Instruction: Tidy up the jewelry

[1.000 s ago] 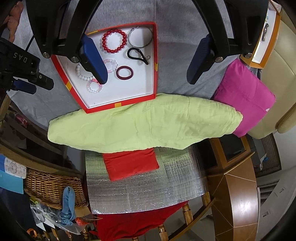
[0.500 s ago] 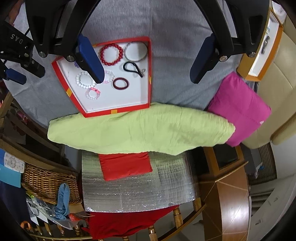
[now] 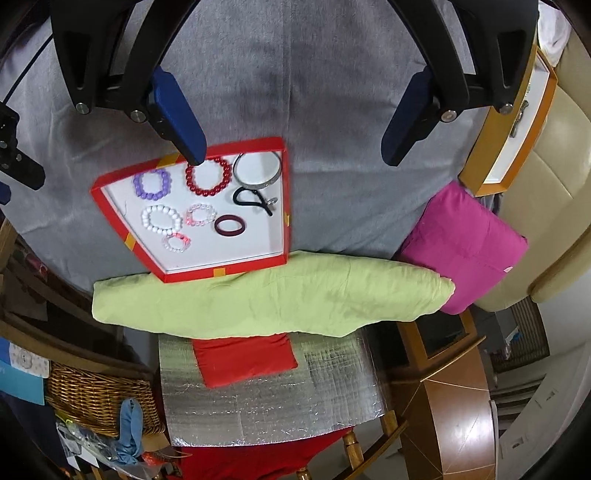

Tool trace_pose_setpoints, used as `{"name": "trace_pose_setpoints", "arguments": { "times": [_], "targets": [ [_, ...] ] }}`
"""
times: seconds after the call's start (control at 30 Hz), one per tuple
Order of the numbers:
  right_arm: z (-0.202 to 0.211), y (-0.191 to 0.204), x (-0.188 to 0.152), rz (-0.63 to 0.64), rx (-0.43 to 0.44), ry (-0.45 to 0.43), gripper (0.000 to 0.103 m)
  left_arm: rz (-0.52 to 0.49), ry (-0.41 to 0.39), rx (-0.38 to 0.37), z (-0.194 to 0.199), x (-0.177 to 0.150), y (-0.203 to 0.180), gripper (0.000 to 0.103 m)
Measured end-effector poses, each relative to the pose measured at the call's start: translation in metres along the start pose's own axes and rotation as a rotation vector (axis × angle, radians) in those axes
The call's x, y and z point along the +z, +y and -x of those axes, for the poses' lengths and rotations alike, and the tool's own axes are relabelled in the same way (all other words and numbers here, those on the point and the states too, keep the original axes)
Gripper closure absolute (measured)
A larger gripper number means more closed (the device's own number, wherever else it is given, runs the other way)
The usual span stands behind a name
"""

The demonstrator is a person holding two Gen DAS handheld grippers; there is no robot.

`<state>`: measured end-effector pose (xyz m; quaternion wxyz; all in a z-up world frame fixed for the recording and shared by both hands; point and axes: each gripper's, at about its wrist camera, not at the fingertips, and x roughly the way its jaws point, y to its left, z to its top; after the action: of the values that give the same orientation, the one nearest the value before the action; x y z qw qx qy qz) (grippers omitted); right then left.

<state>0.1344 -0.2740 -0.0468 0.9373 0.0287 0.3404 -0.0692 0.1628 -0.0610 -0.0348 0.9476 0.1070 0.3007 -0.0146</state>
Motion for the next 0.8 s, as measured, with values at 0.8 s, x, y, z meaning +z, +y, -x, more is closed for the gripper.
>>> {"name": "trace_pose_setpoints", "arguments": {
  "times": [0.8],
  "targets": [
    [-0.020, 0.011, -0.004, 0.014, -0.017, 0.039, 0.024, 0.037, -0.014, 0.003, -0.010, -0.004, 0.014, 0.007]
  ]
}}
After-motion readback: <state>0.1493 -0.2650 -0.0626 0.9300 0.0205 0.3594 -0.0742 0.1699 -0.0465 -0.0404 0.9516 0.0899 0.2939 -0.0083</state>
